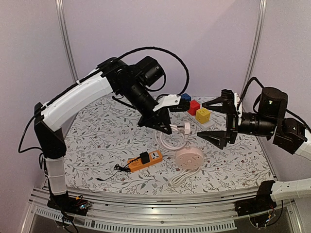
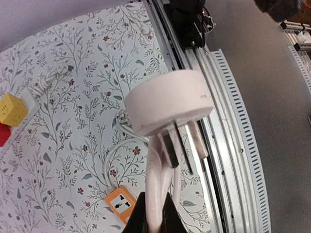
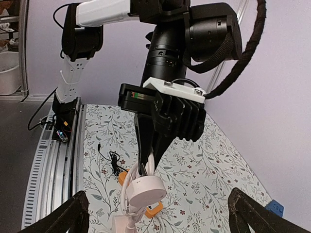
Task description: Insert the plug
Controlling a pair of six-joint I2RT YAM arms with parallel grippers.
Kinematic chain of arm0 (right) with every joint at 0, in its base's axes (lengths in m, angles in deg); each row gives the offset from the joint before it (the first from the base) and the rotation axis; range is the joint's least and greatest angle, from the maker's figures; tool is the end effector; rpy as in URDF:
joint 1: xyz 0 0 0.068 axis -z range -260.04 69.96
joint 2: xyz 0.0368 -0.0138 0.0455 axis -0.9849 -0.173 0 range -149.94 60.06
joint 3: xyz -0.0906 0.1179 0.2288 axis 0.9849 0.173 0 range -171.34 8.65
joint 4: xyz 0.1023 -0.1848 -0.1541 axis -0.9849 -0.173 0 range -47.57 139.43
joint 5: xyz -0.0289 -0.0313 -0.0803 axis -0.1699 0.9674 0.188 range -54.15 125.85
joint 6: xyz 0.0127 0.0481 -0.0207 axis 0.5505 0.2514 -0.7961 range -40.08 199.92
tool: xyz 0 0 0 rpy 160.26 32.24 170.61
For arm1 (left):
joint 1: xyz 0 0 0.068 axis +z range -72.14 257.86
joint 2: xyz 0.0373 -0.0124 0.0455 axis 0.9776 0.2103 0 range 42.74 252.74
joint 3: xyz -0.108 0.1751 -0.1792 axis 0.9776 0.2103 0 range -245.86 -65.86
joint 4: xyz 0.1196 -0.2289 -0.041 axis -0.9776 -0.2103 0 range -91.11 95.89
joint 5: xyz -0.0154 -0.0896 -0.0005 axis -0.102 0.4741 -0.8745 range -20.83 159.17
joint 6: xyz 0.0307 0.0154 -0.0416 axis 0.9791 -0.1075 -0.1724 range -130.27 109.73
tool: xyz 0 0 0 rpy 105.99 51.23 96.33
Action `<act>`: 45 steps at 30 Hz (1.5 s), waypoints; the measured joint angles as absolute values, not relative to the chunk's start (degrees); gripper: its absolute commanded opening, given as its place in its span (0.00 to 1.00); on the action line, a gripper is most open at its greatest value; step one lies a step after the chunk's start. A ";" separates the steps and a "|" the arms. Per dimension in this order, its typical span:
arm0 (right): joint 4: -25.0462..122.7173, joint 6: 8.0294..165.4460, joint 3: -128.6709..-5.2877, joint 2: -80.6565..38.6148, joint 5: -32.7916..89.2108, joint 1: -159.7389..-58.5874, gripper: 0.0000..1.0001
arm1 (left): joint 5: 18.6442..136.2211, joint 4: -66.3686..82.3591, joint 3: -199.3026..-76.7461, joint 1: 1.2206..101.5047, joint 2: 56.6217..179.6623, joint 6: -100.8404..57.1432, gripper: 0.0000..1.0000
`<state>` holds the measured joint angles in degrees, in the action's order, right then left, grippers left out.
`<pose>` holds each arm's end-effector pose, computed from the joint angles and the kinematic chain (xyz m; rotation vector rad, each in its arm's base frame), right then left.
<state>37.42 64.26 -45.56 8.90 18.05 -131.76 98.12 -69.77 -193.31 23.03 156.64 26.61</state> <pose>0.1169 0.1656 0.3753 -1.1721 1.3336 0.7276 0.2164 -0.3371 0.3777 2.0103 1.7155 -0.7746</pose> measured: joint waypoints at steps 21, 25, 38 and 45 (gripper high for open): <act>39.93 60.61 -46.59 1.12 3.56 -131.24 0.38 | 101.53 -72.41 -197.14 20.11 156.62 33.70 0.00; 40.50 61.42 -46.00 1.45 3.88 -131.24 0.23 | 101.47 -72.43 -197.14 20.13 156.62 33.65 0.00; 37.75 68.09 -46.30 1.63 9.50 -131.24 0.00 | 95.67 -70.23 -197.18 20.24 156.64 25.85 1.00; 26.65 70.95 -47.79 1.67 22.05 -128.42 0.00 | 92.15 -67.19 -195.43 23.30 155.94 23.05 0.99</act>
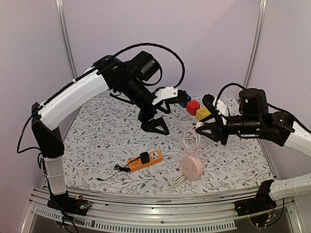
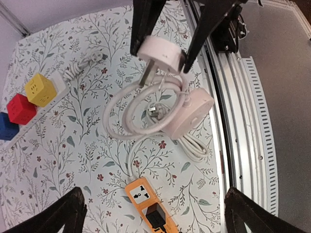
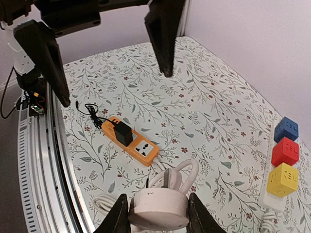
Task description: Insert the plug
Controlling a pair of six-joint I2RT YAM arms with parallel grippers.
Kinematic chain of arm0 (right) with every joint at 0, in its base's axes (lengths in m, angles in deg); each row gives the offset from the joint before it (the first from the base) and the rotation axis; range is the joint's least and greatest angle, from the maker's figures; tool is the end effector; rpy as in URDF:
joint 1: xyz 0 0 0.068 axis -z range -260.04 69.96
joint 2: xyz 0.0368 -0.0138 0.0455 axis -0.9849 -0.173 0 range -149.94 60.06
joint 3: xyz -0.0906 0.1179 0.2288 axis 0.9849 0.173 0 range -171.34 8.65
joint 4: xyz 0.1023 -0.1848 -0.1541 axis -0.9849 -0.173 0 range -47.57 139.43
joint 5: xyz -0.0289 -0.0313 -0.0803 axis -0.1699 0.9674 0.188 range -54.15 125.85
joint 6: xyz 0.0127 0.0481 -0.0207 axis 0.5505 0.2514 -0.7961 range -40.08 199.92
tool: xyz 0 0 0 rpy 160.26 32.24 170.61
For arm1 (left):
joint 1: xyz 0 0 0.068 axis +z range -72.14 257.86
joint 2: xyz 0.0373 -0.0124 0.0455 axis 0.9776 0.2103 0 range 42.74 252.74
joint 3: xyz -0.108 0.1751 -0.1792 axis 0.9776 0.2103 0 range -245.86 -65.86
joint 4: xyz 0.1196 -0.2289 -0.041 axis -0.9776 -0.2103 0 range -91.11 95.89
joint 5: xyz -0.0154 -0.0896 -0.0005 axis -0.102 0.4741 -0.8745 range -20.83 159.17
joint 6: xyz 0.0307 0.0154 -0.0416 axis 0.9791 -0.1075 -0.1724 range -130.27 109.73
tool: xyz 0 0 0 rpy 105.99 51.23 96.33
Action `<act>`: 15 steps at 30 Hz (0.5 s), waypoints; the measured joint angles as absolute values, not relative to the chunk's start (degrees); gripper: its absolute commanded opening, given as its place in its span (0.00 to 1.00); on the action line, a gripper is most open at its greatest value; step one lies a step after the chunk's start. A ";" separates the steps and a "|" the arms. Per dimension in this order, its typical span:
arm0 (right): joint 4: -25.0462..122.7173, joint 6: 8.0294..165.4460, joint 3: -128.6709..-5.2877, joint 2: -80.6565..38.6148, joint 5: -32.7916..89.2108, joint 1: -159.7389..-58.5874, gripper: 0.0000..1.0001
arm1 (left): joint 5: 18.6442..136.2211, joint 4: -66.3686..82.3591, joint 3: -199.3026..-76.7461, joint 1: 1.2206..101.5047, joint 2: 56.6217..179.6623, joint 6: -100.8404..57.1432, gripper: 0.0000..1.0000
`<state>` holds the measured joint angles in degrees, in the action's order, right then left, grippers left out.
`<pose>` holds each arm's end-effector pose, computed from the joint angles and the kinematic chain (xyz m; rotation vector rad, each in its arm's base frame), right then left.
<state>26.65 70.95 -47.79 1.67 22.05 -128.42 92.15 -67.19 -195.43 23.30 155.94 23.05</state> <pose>0.1445 0.1753 0.3446 -1.1224 1.7212 0.6758 0.2210 -0.3345 0.3936 1.8949 1.7412 -0.6547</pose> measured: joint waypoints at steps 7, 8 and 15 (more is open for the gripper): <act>13.75 73.31 -54.11 -0.12 31.99 -120.20 0.00 | 90.56 -64.06 -179.11 30.57 147.27 23.21 0.97; 11.87 73.44 -55.35 -0.45 34.00 -118.95 0.00 | 89.86 -63.52 -175.83 31.58 145.52 23.62 0.95; 2.89 72.87 -64.64 -9.94 42.07 -115.94 0.00 | 84.48 -58.49 -152.00 35.51 138.98 25.22 0.94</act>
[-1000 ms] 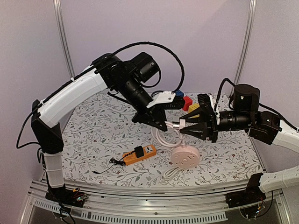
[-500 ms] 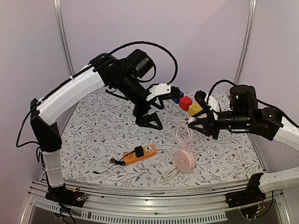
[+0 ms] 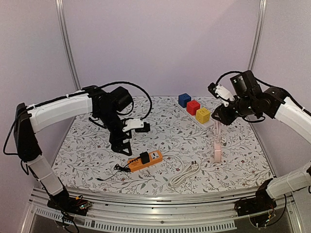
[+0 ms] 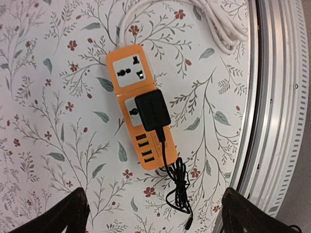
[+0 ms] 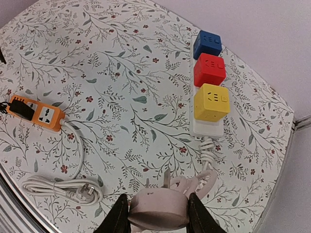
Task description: Insert the plug
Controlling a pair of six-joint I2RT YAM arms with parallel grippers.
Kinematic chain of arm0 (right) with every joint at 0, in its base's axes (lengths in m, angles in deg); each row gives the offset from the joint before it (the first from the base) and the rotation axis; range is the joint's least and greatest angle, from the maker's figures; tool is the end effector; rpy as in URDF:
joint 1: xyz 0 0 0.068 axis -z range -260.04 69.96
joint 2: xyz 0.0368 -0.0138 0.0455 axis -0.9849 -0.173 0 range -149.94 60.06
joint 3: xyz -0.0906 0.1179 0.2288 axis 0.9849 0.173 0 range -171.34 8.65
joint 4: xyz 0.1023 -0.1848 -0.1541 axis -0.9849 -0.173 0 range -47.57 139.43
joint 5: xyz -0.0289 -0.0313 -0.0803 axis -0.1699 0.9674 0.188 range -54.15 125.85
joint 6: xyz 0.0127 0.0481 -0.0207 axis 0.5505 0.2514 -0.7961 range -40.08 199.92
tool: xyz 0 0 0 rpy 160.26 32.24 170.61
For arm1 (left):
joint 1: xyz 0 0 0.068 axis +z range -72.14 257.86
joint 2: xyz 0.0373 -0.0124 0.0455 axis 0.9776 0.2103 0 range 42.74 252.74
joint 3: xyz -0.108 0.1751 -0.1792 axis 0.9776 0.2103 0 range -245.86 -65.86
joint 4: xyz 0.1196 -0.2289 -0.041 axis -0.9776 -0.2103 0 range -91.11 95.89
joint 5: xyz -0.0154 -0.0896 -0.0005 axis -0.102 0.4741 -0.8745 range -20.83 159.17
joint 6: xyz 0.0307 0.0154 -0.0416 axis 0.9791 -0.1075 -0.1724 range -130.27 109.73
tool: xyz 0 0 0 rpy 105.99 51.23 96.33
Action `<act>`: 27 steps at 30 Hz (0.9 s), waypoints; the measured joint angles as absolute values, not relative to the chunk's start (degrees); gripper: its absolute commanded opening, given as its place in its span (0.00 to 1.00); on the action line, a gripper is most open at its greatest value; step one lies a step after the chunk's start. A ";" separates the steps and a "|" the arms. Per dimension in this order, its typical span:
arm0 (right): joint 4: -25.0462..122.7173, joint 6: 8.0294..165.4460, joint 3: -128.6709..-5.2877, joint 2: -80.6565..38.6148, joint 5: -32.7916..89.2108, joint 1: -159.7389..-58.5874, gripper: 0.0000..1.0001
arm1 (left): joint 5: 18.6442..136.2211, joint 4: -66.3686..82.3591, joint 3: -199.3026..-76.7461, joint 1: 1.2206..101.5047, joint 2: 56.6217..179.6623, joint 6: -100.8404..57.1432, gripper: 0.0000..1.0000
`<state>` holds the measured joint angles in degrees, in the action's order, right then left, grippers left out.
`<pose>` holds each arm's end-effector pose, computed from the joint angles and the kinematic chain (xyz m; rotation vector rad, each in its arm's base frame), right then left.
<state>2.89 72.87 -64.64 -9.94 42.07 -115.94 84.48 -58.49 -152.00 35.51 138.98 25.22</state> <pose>0.2052 0.1437 0.3606 -0.7997 2.1816 0.1278 0.2370 -0.2288 0.2877 1.8377 2.1924 -0.4070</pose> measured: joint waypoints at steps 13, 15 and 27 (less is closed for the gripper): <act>5.23 81.51 -86.35 -53.30 19.18 -126.86 0.00 | 84.20 -49.92 -139.17 41.48 139.22 23.62 0.91; 4.66 83.21 -90.24 -58.92 17.70 -128.70 0.00 | 84.70 -49.22 -137.64 42.18 138.66 23.27 0.91; 1.47 88.48 -95.20 -66.07 17.87 -132.55 0.00 | 86.62 -47.04 -136.16 44.24 136.12 22.07 0.91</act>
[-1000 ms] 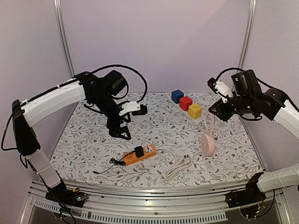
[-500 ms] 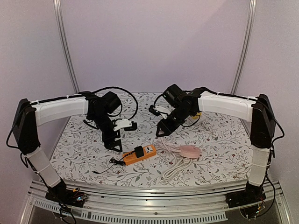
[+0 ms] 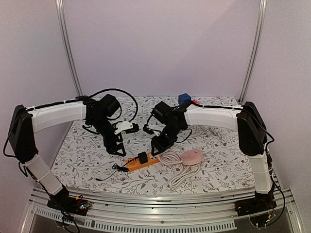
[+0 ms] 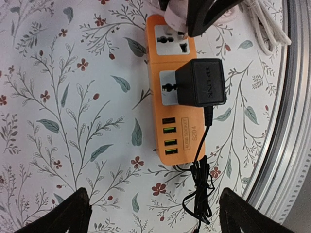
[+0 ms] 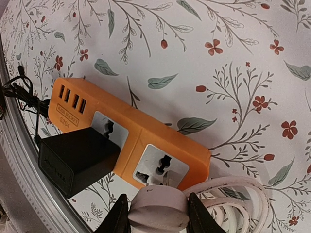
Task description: Insert the plug
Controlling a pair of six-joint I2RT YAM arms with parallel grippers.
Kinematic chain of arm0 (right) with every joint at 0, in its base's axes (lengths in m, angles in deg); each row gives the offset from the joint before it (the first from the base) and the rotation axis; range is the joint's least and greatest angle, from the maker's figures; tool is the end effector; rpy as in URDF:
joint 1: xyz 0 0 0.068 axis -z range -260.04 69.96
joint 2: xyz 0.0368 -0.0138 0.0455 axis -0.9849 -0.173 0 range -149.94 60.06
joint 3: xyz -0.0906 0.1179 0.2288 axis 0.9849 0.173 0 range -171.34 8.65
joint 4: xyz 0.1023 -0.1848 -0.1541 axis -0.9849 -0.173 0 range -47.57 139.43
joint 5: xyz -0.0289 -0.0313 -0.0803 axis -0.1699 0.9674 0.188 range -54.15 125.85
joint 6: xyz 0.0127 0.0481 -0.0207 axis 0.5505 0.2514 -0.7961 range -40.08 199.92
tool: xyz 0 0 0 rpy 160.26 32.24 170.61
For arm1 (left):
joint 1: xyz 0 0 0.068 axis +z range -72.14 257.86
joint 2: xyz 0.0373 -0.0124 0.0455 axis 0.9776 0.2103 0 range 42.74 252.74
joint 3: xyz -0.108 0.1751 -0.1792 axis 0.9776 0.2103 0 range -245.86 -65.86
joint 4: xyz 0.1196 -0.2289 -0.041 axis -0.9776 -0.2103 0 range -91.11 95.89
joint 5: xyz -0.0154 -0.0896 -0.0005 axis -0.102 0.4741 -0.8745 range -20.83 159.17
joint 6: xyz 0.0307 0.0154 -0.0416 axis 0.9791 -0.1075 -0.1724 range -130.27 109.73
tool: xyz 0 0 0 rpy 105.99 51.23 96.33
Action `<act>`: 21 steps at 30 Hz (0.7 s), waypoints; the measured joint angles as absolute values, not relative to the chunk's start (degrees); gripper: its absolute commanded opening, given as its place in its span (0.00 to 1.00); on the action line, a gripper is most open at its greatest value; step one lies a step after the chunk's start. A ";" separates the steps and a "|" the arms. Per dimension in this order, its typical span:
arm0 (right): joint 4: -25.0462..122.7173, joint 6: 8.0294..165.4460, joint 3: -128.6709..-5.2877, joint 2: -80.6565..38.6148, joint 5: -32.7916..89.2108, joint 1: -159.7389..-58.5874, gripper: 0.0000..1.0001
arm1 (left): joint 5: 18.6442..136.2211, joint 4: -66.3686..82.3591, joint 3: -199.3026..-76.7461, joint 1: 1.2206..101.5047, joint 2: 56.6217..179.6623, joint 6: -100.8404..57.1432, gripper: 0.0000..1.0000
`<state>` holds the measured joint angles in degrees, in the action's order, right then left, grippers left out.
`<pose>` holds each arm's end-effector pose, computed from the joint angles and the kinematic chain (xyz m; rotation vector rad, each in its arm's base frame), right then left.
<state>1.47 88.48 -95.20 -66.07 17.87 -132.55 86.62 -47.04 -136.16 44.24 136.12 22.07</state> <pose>0.2722 0.3729 0.1879 -1.1720 2.6884 0.6589 0.2526 -0.1808 0.2315 1.6071 2.3772 -0.4442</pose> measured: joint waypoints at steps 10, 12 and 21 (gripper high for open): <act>-5.94 88.92 -104.62 -70.72 23.36 -134.60 0.00 | 87.54 -44.96 -134.93 44.34 136.12 21.96 0.71; -7.41 88.90 -107.24 -72.23 23.93 -134.97 0.00 | 87.50 -44.24 -133.34 44.41 136.12 22.55 0.65; -8.94 88.48 -109.25 -73.19 25.55 -135.87 0.13 | 89.07 -42.73 -128.27 46.38 136.34 26.72 0.82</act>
<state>-8.94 88.48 -109.25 -73.19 25.55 -135.87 89.07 -42.73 -128.27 46.38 136.34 26.72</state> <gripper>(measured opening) 0.338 0.765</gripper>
